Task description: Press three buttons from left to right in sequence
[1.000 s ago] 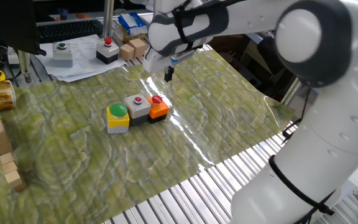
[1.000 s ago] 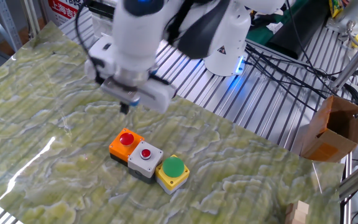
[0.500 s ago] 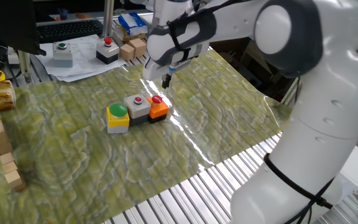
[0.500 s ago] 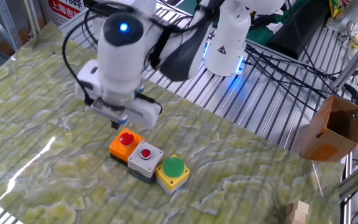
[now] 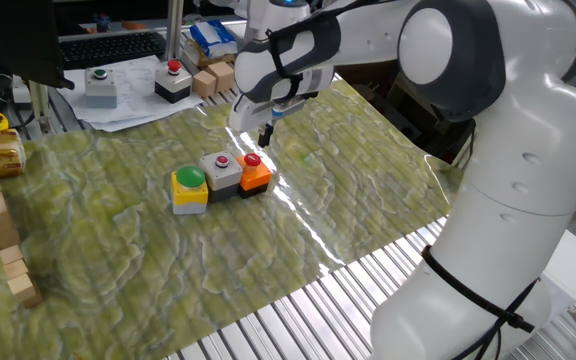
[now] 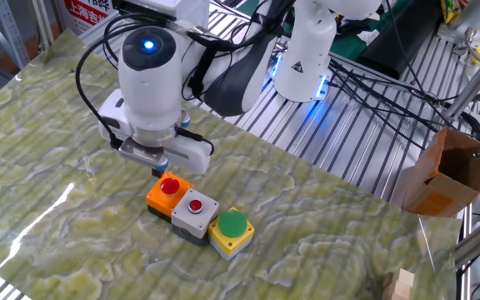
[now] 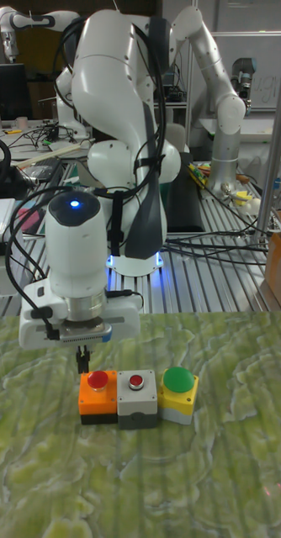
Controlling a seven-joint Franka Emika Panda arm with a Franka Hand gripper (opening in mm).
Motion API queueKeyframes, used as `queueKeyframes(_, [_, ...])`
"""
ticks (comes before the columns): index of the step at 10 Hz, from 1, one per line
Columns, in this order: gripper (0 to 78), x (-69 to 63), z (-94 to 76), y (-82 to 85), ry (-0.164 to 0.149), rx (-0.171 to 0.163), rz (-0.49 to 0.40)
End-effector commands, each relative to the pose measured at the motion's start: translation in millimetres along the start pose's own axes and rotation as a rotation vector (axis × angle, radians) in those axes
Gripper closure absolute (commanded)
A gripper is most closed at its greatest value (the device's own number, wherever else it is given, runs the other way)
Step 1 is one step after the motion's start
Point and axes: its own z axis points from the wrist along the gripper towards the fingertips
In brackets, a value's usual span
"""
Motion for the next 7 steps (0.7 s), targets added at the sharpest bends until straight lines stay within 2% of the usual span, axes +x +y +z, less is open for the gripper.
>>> queueKeyframes(1, [77.6,6.0,3.2,14.7,0.005,-0.026,0.006])
queueKeyframes(3, [77.6,7.4,11.3,18.7,0.006,-0.026,0.004])
queueKeyframes(7, [77.6,7.0,10.5,20.8,0.01,-0.027,0.0])
